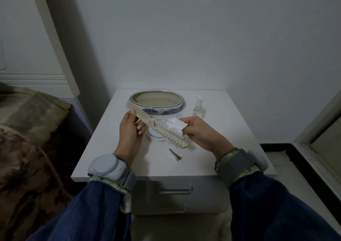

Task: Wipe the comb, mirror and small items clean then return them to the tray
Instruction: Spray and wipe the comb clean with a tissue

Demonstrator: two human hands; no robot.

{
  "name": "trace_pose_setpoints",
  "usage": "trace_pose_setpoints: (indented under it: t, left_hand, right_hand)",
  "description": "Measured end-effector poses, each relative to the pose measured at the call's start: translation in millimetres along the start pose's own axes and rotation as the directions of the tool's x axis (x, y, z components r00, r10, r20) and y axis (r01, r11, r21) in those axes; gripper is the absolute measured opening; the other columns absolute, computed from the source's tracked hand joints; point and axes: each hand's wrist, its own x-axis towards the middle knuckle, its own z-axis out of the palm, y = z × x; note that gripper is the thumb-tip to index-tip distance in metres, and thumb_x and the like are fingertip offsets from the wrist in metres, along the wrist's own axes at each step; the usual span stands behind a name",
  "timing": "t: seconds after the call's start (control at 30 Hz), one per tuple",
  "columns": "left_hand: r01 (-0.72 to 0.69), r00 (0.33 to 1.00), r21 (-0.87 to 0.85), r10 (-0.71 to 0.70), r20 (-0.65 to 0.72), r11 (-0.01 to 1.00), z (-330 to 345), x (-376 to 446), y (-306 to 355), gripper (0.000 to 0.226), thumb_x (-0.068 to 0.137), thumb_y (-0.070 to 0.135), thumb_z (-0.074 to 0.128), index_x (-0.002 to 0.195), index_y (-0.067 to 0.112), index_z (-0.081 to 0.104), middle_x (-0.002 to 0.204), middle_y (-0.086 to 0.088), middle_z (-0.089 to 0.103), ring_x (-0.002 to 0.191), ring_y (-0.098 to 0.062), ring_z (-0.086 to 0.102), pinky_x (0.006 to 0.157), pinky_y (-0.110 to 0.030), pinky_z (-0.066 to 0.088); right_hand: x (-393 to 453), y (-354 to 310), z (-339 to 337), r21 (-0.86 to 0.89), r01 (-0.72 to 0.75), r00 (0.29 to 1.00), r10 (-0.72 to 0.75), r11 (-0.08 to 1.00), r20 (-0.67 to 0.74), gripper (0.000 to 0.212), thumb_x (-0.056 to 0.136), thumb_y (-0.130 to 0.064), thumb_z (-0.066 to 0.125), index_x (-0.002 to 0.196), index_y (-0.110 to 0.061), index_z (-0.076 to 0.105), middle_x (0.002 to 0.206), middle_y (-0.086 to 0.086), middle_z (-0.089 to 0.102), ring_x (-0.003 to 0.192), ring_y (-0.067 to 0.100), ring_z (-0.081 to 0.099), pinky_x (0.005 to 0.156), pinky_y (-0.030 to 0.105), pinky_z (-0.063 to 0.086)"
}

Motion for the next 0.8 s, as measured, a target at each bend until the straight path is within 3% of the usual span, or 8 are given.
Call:
trace_pose_setpoints:
  t: [0.1, 0.23, 0.33, 0.43, 0.53, 0.7, 0.8]
  left_hand:
    - [-0.018, 1.0, 0.048, 0.018, -0.011, 0.999, 0, 1, -1, 0.027, 0.102, 0.011, 0.028, 0.078, 0.012, 0.042, 0.062, 0.001, 0.036, 0.036, -0.002, 0.029, 0.034, -0.011, 0.022]
    - [-0.028, 1.0, 0.068, 0.028, -0.001, 0.997, -1, 2, -2, 0.028, 0.102, 0.011, 0.029, 0.078, 0.012, 0.043, 0.062, 0.001, 0.034, 0.037, -0.002, 0.029, 0.034, -0.011, 0.023]
    - [-0.029, 0.999, 0.066, 0.028, 0.018, 0.997, 0, 0, -2, 0.031, 0.102, 0.011, 0.029, 0.074, 0.012, 0.041, 0.049, 0.008, 0.039, 0.036, -0.002, 0.028, 0.034, -0.011, 0.023]
    - [-0.023, 0.999, 0.046, 0.022, 0.027, 0.999, 1, -1, -3, 0.031, 0.102, 0.011, 0.028, 0.073, 0.013, 0.04, 0.045, 0.01, 0.039, 0.035, -0.002, 0.027, 0.034, -0.011, 0.022]
    - [-0.019, 0.999, 0.021, 0.018, 0.03, 1.0, 1, 1, -4, 0.031, 0.102, 0.011, 0.027, 0.074, 0.013, 0.04, 0.045, 0.01, 0.038, 0.036, -0.002, 0.027, 0.035, -0.012, 0.021]
    - [-0.013, 1.0, 0.023, 0.012, 0.017, 1.0, -1, 2, -4, 0.03, 0.102, 0.012, 0.029, 0.074, 0.014, 0.039, 0.047, 0.009, 0.037, 0.036, -0.001, 0.028, 0.034, -0.011, 0.022]
    - [-0.006, 1.0, -0.001, 0.006, -0.016, 1.0, -1, 3, -4, 0.029, 0.102, 0.012, 0.03, 0.075, 0.015, 0.039, 0.05, 0.008, 0.038, 0.036, -0.001, 0.028, 0.034, -0.012, 0.022]
  right_hand:
    - [-2, 0, 1, 0.076, -0.014, 0.998, 0.009, 0.997, 0.059, 0.041, 0.061, 0.001, 0.047, 0.098, -0.006, 0.063, 0.072, -0.005, 0.071, 0.072, 0.008, 0.065, 0.067, 0.015, 0.05]
    - [-2, 1, 3, 0.138, -0.016, 0.993, -0.001, 0.99, 0.122, 0.057, 0.062, 0.002, 0.046, 0.119, -0.007, 0.05, 0.074, -0.005, 0.072, 0.072, 0.004, 0.067, 0.07, 0.015, 0.053]
    - [0, 1, 5, 0.107, -0.023, 0.991, 0.008, 0.994, 0.137, 0.052, 0.065, 0.0, 0.049, 0.116, -0.007, 0.052, 0.075, -0.005, 0.072, 0.072, 0.005, 0.067, 0.07, 0.017, 0.052]
    - [0, 1, 4, 0.094, -0.018, 0.994, 0.007, 0.995, 0.111, 0.047, 0.068, 0.004, 0.049, 0.113, -0.007, 0.055, 0.073, -0.003, 0.072, 0.066, 0.006, 0.067, 0.061, 0.018, 0.053]
    - [-1, 1, 5, 0.095, 0.013, 0.997, -0.021, 0.995, 0.081, 0.033, 0.087, 0.016, 0.038, 0.111, 0.0, 0.053, 0.066, -0.003, 0.071, 0.059, 0.006, 0.066, 0.051, 0.016, 0.051]
    - [3, -6, -6, 0.249, 0.114, 0.992, -0.095, 0.962, -0.086, 0.028, 0.095, 0.007, 0.03, 0.092, -0.003, 0.056, 0.06, -0.006, 0.067, 0.056, 0.002, 0.062, 0.056, 0.018, 0.051]
    - [0, -4, -9, 0.127, 0.083, 0.995, -0.074, 0.988, -0.074, 0.031, 0.088, 0.017, 0.034, 0.084, -0.003, 0.059, 0.057, -0.006, 0.066, 0.053, 0.001, 0.06, 0.053, 0.013, 0.046]
